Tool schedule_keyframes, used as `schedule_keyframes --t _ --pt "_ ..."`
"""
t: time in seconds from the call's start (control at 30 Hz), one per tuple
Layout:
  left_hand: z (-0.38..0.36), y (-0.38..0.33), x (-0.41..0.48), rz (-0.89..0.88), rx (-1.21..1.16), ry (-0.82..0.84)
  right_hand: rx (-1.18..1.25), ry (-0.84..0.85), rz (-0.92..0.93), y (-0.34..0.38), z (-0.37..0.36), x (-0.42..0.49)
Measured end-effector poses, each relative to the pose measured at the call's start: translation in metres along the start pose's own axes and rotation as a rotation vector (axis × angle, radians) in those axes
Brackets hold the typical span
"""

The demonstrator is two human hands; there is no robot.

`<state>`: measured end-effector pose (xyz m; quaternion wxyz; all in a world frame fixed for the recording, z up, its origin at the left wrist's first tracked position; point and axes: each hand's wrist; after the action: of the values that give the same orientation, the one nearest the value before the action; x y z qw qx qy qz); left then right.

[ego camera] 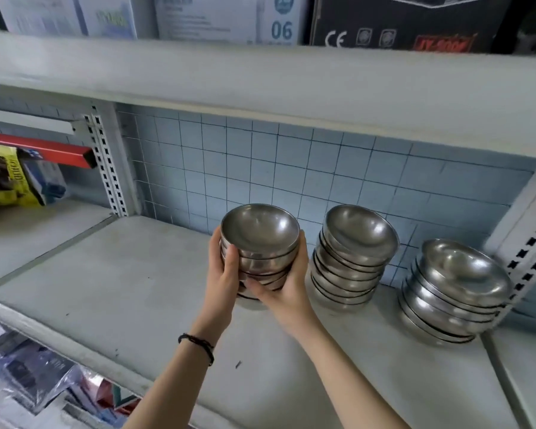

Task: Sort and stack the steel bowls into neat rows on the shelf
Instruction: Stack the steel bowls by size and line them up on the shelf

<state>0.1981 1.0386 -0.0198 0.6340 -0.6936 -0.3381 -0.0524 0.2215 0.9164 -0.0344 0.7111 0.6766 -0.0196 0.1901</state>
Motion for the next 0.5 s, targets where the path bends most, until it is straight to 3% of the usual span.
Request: schedule_keyframes --t 0.27,0.5 --pt "0.004 0.050 0.051 0.027 -0.055 0.160 -0.107 -0.194 -0.043 -0.020 -0.012 0.040" --pt "0.004 0.078 0.066 0.058 -0.083 0.241 -0.173 -0.257 -0.095 -0.031 -0.013 0.047"
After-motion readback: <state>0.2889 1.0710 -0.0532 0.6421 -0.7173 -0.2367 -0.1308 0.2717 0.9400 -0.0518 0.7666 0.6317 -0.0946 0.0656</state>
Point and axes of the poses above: each hand's wrist, its own x-axis towards the middle knuckle, its own z-axis out of the back of the hand, y = z × x, and after that the axes turned 9 degrees about -z, right-handed
